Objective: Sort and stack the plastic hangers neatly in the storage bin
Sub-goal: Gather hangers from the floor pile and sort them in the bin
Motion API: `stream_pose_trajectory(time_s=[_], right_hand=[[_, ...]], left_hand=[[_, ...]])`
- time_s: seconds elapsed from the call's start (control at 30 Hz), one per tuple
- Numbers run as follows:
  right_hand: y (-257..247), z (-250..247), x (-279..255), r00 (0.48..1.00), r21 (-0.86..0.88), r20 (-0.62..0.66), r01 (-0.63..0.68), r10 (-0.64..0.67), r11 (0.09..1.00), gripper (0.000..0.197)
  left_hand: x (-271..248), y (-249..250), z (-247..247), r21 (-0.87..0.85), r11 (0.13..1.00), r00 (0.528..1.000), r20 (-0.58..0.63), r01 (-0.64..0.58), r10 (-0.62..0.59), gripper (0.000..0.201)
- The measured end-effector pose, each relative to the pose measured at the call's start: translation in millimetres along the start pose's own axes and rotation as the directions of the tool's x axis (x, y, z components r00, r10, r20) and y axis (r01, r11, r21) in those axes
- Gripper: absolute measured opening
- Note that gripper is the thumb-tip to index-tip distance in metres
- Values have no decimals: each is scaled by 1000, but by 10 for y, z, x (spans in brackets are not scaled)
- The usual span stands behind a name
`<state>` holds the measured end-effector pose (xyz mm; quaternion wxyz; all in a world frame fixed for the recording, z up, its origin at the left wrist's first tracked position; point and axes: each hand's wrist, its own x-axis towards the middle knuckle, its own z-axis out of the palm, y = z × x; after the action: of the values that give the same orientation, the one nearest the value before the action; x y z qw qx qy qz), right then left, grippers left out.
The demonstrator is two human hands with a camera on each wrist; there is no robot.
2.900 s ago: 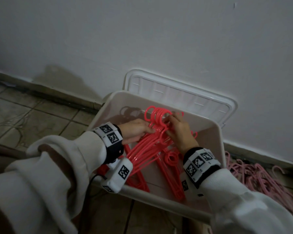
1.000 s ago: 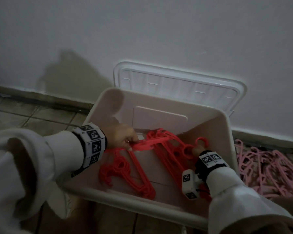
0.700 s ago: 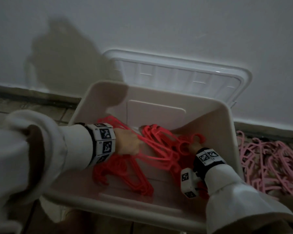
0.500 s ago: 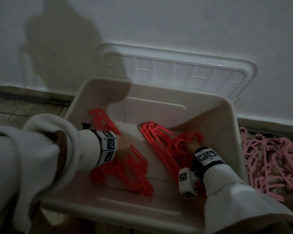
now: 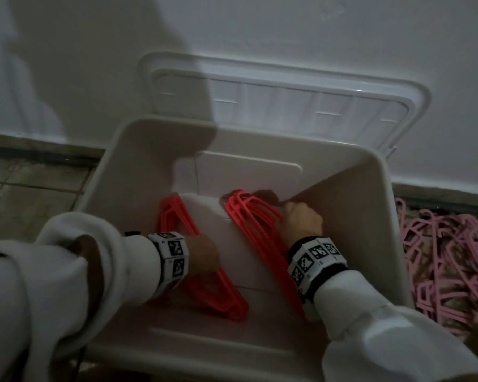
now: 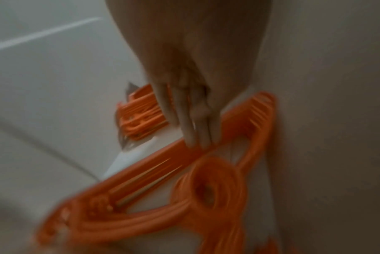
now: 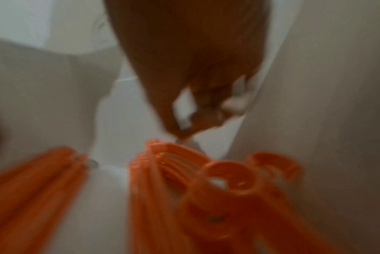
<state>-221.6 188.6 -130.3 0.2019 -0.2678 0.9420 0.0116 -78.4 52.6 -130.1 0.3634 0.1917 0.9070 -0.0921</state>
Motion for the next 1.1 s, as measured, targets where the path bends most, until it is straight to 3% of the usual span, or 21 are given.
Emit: stream_pose_trajectory(time_s=[0.03,0.07,0.13,0.17,0.2,0.3,0.43,0.5,0.57,0.63,0.73,0.93,1.1], right_hand=[[-62,40,-5,989,61,91,115,-120,991,28],[-120,108,-12,948,160,220,200,-232,967,28],[-243,309,-59,790,334,529,143,-311,932,27],[-283,406,-86,727,325,619,106,-296,940,30],[-309,466,-99,719,288,646,85,-259,954,34],[-275,555,-8,824,285,524,71,-217,956,39],[-216,622,134,826,429,519,-30,-219,903,48],[-236,640,166,857,539,471,-94,-207,837,46],[-251,663,201,886,625,400,-74,-237,777,56],[-258,687,205,878,636,390,-38,-279,770,67],[-265,703,179,844,526,474,-44,-250,850,64],[-256,533,108,822,427,516,-3,-241,904,60],[-221,101,-104,853,348,444,117,-274,930,49]], left_hand=[[32,-3,-79,43,999,997,-73,0,3,14],[34,27,-150,17,1000,999,-31,-8,9,24],[207,72,-90,-88,993,997,40,74,-71,45],[285,87,-49,-149,984,994,67,100,-91,52],[326,104,27,-171,978,989,109,120,-102,57],[375,149,266,-211,968,983,152,138,-107,58],[416,160,404,-215,967,988,97,138,-120,50],[427,138,426,-229,962,985,118,148,-124,55],[435,113,427,-263,956,987,127,131,-100,61],[430,119,408,-271,955,988,130,116,-83,59],[447,175,422,-261,959,989,129,109,-77,53],[341,216,227,-276,940,979,85,202,-186,49],[113,158,-104,-395,878,962,82,270,-259,38]])
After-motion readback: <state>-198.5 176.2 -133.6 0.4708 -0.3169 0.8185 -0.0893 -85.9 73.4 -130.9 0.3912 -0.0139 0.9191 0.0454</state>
